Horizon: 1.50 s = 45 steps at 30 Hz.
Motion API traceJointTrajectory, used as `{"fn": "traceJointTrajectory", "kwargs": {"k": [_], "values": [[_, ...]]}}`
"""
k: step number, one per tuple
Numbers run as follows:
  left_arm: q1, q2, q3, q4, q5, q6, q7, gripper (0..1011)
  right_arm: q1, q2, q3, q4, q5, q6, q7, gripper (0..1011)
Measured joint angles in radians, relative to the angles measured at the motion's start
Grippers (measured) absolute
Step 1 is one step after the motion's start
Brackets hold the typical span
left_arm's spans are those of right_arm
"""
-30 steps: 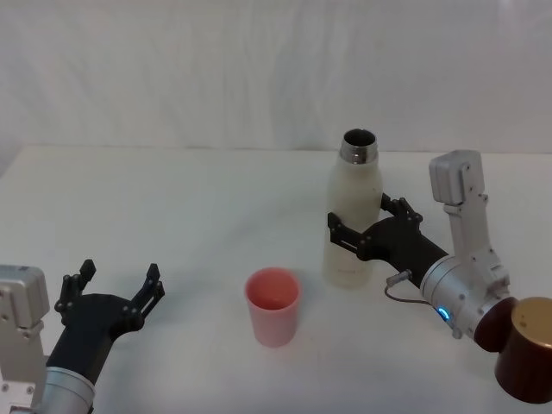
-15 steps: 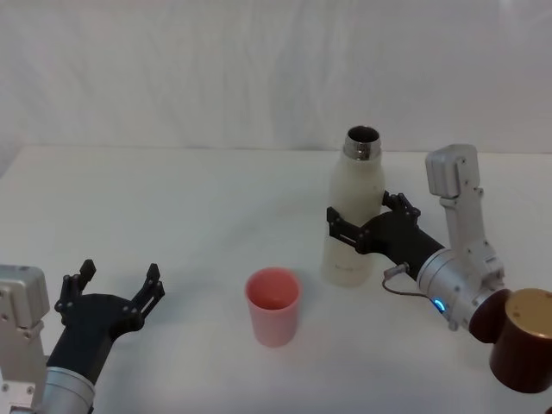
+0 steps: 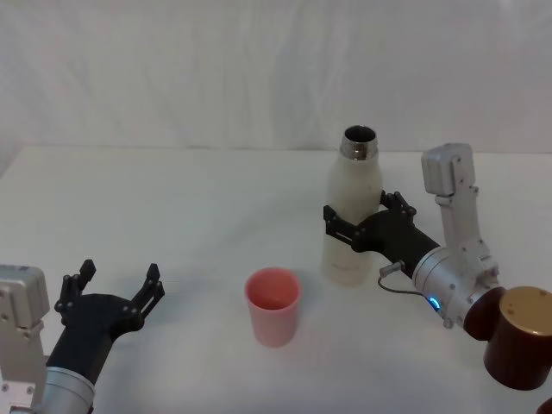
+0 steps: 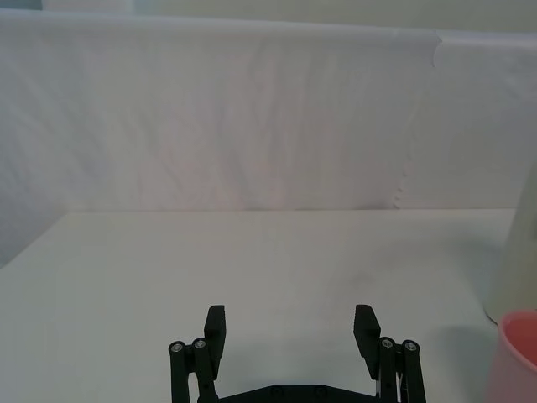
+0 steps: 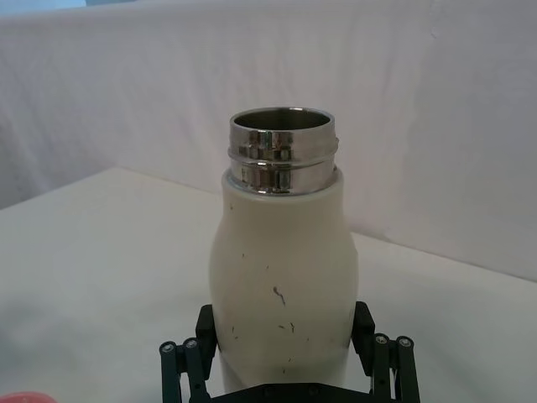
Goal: Grasp the thermos with one hand and pour water into the cup lid.
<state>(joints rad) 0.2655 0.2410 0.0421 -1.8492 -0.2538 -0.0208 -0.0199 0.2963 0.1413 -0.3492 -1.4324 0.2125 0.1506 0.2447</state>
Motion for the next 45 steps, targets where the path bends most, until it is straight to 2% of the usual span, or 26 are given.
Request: {"fn": "traceJointTrajectory", "kwargs": {"k": [27,31,45], "values": [[0.0,0.0,0.0,0.0,0.0,0.0,0.0,1001,0.016,-0.01,-0.006,0.021,-0.008,-0.007,0.0,1000],[0.0,0.0,0.0,0.0,0.0,0.0,0.0,1001,0.016,-0.01,-0.006,0.02,-0.008,-0.007,0.0,959],[0.0,0.0,0.0,0.0,0.0,0.0,0.0,1001,0.015,-0.009,-0.006,0.019,-0.007,-0.007,0.0,957]]}}
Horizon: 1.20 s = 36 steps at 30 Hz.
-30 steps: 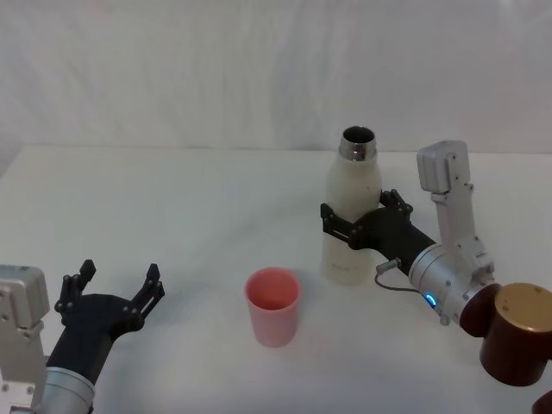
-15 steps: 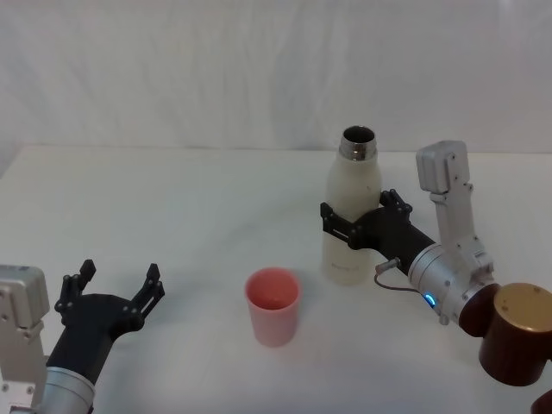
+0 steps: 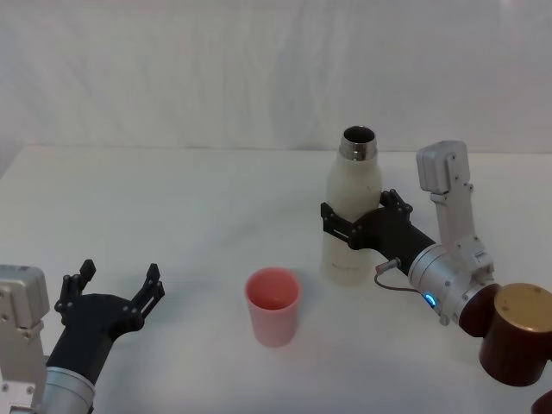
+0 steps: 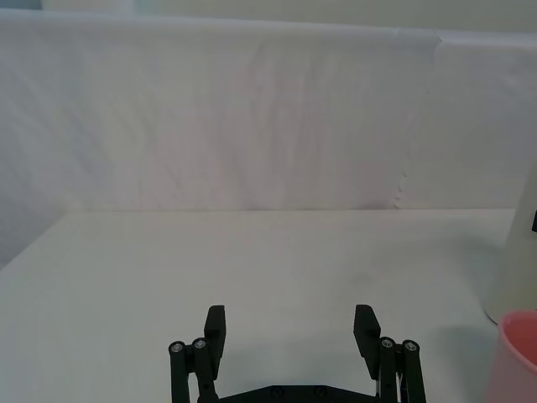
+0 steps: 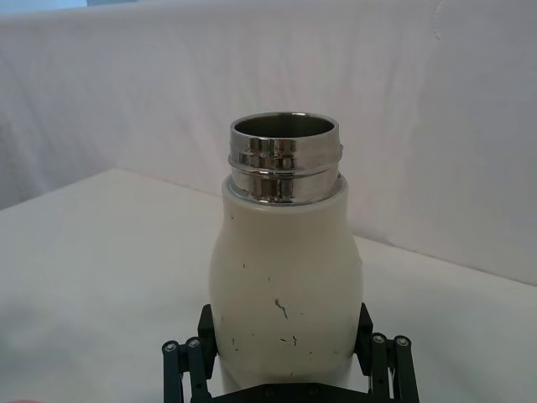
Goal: Grasp the thermos with one hand and pour water into the cup lid.
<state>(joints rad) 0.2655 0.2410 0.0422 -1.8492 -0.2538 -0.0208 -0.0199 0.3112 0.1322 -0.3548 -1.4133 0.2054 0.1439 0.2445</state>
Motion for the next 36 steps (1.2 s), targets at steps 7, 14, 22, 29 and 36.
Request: {"fn": "traceJointTrajectory", "kwargs": {"k": [7,14,22,29,36], "values": [[0.0,0.0,0.0,0.0,0.0,0.0,0.0,1001,0.0,0.0,0.0,-0.001,0.0,0.0,0.0,957],[0.0,0.0,0.0,0.0,0.0,0.0,0.0,1001,-0.024,0.005,0.008,-0.028,-0.005,-0.005,-0.012,957],[0.0,0.0,0.0,0.0,0.0,0.0,0.0,1001,-0.052,0.024,0.011,-0.089,-0.034,-0.005,-0.026,957],[0.0,0.0,0.0,0.0,0.0,0.0,0.0,1001,-0.076,0.057,0.005,-0.161,-0.096,0.014,-0.039,957],[0.0,0.0,0.0,0.0,0.0,0.0,0.0,1001,-0.094,0.095,-0.01,-0.212,-0.179,0.034,-0.044,957]]}}
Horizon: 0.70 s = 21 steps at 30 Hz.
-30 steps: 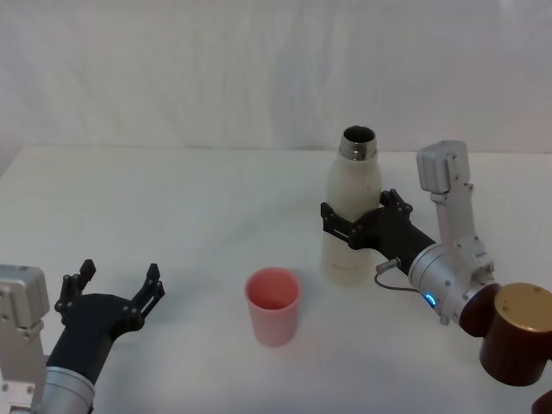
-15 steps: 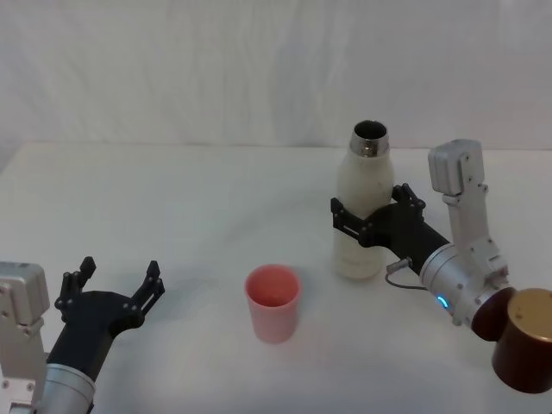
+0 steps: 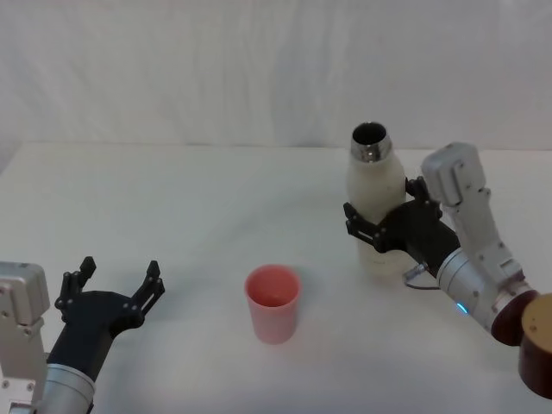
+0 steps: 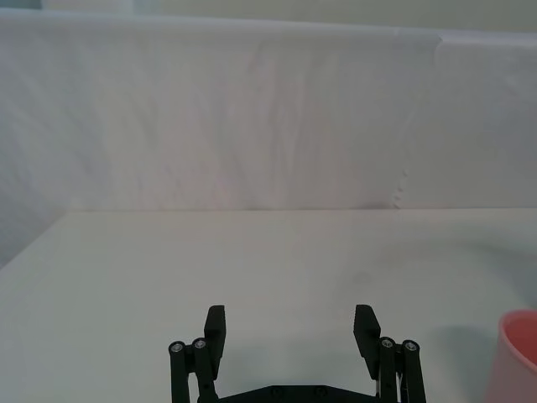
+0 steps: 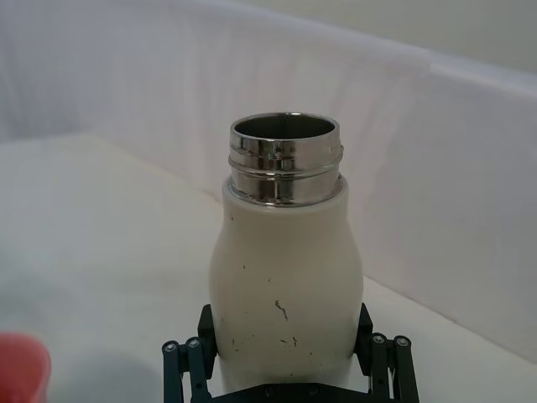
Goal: Grasp the thermos with one hand and pour water into the cup lid.
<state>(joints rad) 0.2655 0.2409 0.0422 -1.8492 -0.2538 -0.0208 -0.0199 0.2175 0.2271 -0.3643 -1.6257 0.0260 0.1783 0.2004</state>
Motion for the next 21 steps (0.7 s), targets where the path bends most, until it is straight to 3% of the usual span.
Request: {"fn": "traceJointTrajectory", "kwargs": {"k": [9,21], "values": [[0.0,0.0,0.0,0.0,0.0,0.0,0.0,1001,-0.011,0.063,-0.056,-0.046,-0.169,0.03,-0.014,957],[0.0,0.0,0.0,0.0,0.0,0.0,0.0,1001,-0.011,0.097,-0.1,-0.075,-0.304,0.042,-0.005,957]]}}
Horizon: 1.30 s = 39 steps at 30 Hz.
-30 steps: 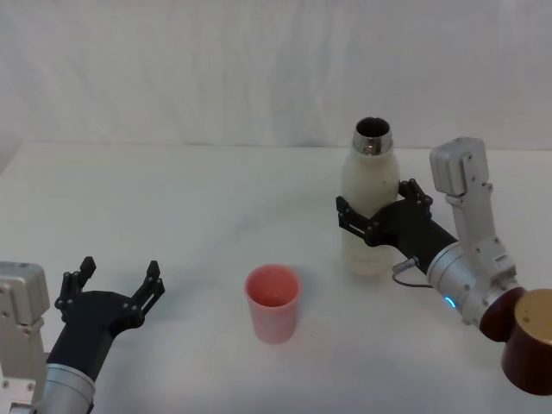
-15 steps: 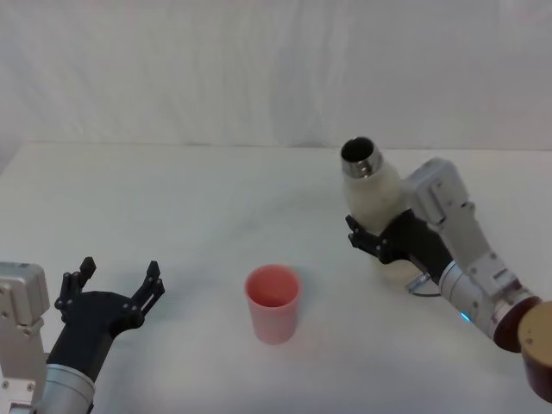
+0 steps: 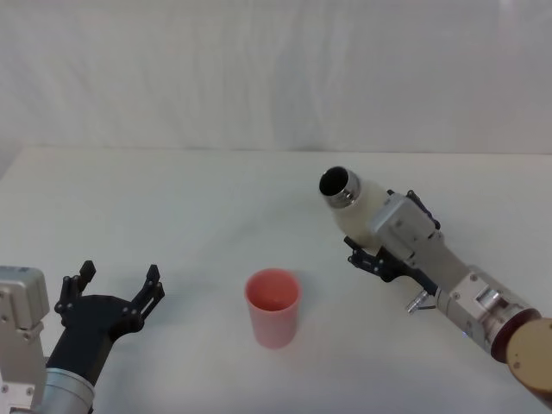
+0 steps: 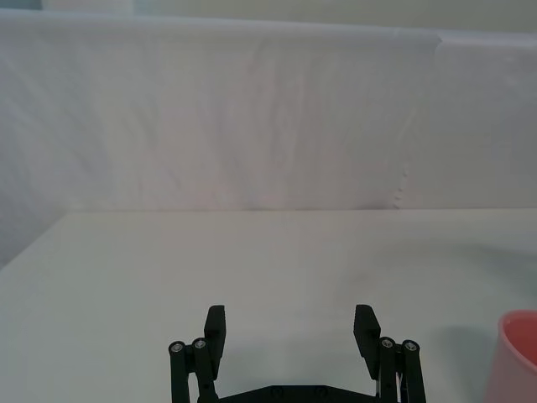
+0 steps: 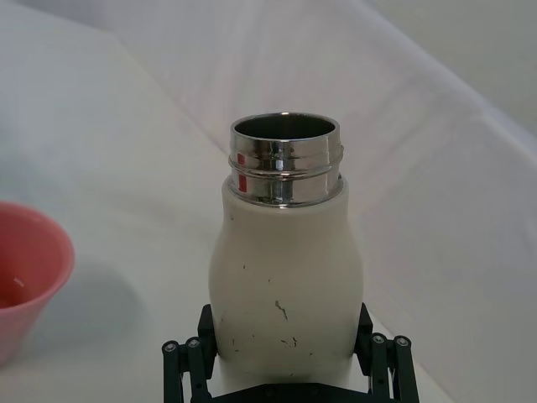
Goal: Grasp the thermos with one hand and pour water into the cup lid.
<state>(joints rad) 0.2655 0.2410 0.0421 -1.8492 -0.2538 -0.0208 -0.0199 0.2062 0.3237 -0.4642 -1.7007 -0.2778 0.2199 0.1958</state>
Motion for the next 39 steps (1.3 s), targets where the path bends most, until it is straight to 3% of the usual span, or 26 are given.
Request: {"fn": "traceJointTrajectory", "kwargs": {"k": [11,16,24,39], "values": [[0.0,0.0,0.0,0.0,0.0,0.0,0.0,1001,0.002,0.031,-0.033,-0.022,-0.116,0.009,0.022,957],[0.0,0.0,0.0,0.0,0.0,0.0,0.0,1001,0.009,0.044,-0.062,-0.026,-0.207,0.031,0.022,957],[0.0,0.0,0.0,0.0,0.0,0.0,0.0,1001,0.027,0.049,-0.1,-0.02,-0.303,0.048,0.037,957],[0.0,0.0,0.0,0.0,0.0,0.0,0.0,1001,0.041,0.04,-0.124,-0.011,-0.408,0.057,0.071,957]]}}
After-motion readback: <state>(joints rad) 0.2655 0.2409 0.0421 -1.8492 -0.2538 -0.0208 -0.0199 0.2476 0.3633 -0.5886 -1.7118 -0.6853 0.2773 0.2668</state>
